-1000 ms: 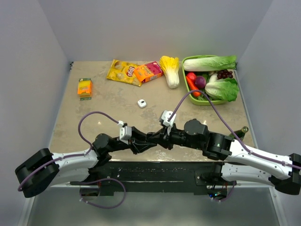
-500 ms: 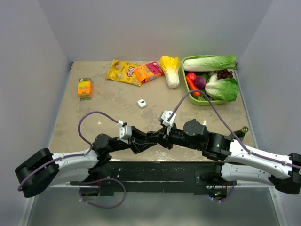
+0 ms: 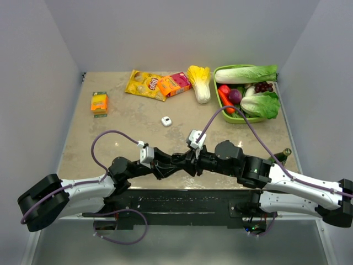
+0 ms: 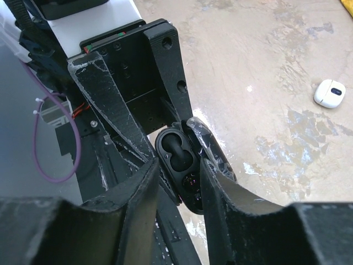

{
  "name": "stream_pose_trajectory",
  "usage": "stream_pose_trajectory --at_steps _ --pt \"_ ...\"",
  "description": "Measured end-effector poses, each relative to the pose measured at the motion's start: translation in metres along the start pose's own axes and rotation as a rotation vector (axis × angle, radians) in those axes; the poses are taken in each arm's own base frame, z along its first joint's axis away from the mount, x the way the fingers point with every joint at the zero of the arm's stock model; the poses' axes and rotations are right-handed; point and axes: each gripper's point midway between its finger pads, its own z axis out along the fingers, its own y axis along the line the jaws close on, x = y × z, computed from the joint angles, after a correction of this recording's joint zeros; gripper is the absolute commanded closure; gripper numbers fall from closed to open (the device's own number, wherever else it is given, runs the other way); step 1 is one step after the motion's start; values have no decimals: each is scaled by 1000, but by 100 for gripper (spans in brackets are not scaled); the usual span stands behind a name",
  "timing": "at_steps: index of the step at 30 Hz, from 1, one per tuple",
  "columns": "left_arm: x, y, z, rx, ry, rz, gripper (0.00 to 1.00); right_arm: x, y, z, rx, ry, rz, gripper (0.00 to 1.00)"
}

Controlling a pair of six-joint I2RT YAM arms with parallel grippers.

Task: Insert the wireless bluetooth earbuds into the charging case
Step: Place the earbud in the charging case, then pick up the earbud from the center of the board.

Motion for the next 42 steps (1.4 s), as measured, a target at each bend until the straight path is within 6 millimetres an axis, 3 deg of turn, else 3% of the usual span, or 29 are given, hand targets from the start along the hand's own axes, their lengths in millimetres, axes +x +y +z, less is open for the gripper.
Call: stream_pose_trajectory --at_steps 8,11,15,17,20,23,28,32,37,42 --pt "-1 1 0 -8 -3 1 100 -7 2 -6 -5 -27 22 48" --pt "-3 1 0 -7 -9 4 100 -33 5 -24 -12 -105 38 47" --pt "-6 0 0 -7 -18 8 100 -88 3 -61 6 -273 55 47" --pt "-8 0 0 -10 -25 12 100 -102 -3 -76 39 -329 66 46" --pt "-15 -1 -3 -14 -47 28 100 -103 -22 -89 138 -372 97 45" --pt "-27 -5 -9 -18 -85 49 100 -70 -41 -74 237 -304 120 45" --pt "-43 -10 -24 -40 -143 84 100 36 -54 -19 312 -23 125 50" --pt "-44 -10 -33 -66 -156 89 100 111 -49 16 285 190 131 52" --pt "-41 -7 -38 -88 -150 87 100 146 -39 55 230 271 136 52" --pt "-38 -7 -40 -97 -145 84 100 173 -41 82 233 336 135 51"
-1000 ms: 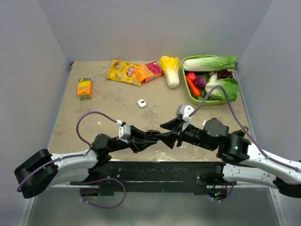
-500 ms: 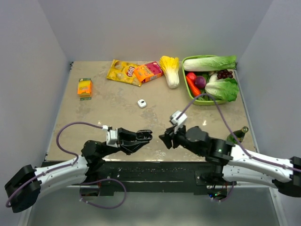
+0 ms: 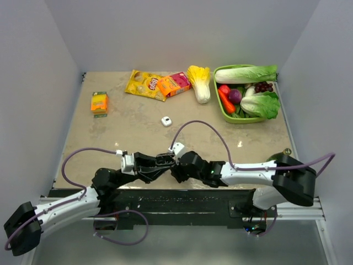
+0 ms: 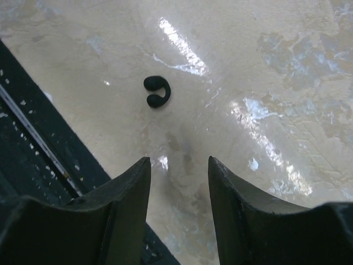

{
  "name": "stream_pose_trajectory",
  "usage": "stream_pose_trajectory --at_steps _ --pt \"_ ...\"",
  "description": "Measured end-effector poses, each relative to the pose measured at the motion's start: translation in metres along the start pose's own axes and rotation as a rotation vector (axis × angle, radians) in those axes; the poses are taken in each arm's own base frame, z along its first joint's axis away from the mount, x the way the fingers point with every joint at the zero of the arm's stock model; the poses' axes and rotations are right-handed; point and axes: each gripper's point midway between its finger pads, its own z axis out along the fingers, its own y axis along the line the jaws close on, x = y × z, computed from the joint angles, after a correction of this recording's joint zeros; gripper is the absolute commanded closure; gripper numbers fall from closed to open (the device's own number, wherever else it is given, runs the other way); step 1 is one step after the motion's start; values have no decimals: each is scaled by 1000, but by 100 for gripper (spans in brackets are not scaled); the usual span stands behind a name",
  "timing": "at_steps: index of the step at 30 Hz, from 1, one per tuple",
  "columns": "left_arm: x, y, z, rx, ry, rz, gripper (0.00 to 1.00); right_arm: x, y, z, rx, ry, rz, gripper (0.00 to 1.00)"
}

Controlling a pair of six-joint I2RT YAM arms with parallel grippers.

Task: Insert the wireless bluetooth earbuds into the charging case
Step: Pick up the earbud from the center of the board.

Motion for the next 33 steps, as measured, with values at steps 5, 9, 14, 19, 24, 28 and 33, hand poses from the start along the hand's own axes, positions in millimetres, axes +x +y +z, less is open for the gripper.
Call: stream_pose_trajectory --at_steps 5,9,14,19,24,28,33 --pt "-5 -1 -1 1 -16 4 100 -15 -8 26 15 -18 36 52" --pt "-12 -3 -2 5 -37 12 100 -27 -20 43 26 -43 69 52" --pt "-17 -4 -2 5 -55 17 100 -25 -23 61 18 -28 78 53" --pt "-22 -5 -4 7 -70 22 100 -19 -18 67 -12 -8 70 53" --pt "-28 -7 -5 9 -89 25 100 -18 -14 70 -32 -8 70 53" --pt "-28 -6 -5 6 -90 21 100 -15 -13 72 -42 1 69 52" --pt "-29 -6 -5 5 -94 22 100 -10 -11 75 -57 15 64 52"
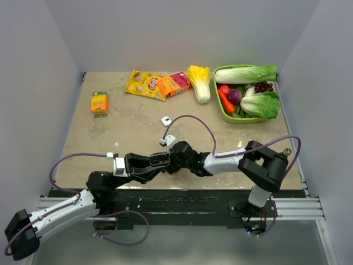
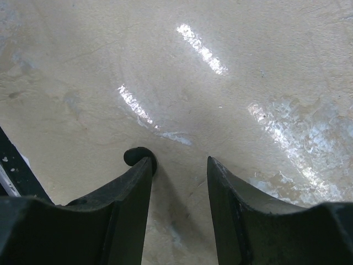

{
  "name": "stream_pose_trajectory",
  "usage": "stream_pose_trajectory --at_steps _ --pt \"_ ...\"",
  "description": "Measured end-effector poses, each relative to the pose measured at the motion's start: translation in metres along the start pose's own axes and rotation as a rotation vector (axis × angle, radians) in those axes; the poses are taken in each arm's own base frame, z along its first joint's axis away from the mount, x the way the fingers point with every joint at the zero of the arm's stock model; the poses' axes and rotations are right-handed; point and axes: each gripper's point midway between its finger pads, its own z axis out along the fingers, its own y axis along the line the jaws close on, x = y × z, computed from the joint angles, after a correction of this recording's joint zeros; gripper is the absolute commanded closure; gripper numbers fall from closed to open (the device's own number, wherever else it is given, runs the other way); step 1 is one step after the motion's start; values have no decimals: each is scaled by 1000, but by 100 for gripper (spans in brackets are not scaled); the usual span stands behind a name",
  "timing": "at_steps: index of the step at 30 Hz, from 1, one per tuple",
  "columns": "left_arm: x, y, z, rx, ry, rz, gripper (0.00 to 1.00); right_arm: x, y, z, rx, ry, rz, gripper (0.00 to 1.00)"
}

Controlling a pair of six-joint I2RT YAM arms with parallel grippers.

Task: Insert the wireless bluetooth earbuds into the charging case
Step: Pick up the earbud from the center of the board.

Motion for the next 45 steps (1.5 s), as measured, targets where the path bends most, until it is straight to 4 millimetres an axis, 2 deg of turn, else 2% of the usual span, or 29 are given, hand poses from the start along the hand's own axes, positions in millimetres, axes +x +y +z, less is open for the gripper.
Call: stream_pose_trajectory --at_steps 23,45 --pt "-1 0 0 -3 -3 0 100 -3 13 8 -35 3 -36 53" --pt "1 1 0 -4 3 -3 100 5 30 4 -66 8 -61 64"
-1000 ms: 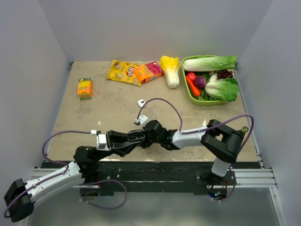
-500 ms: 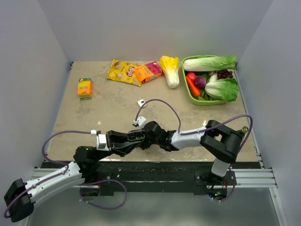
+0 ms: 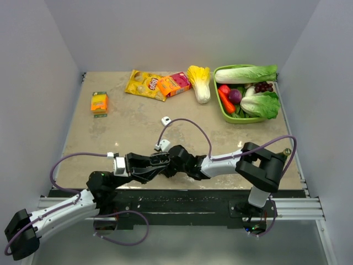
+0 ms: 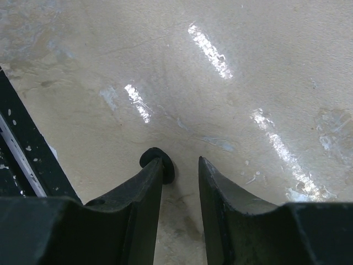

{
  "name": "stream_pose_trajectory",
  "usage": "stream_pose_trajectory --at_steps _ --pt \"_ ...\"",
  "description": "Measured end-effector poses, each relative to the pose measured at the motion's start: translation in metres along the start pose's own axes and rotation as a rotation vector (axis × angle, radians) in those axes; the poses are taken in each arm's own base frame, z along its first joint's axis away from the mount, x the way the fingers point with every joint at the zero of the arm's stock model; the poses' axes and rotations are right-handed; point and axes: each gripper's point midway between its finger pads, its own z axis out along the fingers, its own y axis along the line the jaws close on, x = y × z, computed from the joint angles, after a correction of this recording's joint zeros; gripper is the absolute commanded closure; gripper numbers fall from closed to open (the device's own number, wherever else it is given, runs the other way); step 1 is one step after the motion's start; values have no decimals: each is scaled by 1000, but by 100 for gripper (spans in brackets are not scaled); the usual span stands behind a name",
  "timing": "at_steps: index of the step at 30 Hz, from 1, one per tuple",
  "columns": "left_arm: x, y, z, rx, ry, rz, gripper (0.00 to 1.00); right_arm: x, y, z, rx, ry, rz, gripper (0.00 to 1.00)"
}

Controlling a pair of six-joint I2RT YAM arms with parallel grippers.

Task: Insert the wireless bluetooth earbuds into the charging case
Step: Pick up the earbud from the center of the board.

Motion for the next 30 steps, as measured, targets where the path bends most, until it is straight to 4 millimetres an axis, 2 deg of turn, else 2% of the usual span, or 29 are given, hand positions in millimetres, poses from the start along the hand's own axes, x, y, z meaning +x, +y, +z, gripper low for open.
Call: stream_pose_trajectory --at_steps 3,7,13,19,24,30 --pt "0 0 0 0 0 0 100 1 1 0 -4 -2 0 69" --pt "1 0 0 -1 5 -2 100 0 6 0 -15 -7 -1 84" --pt "2 0 0 -1 6 -4 100 0 8 0 -22 -14 -1 99" --pt "1 0 0 -1 4 -4 100 1 8 -4 -21 -20 13 100" --pt "1 0 -1 -1 5 -4 100 9 8 -25 -14 -11 31 100" --pt "3 1 -1 -7 15 -8 100 -24 4 -60 29 -128 47 100"
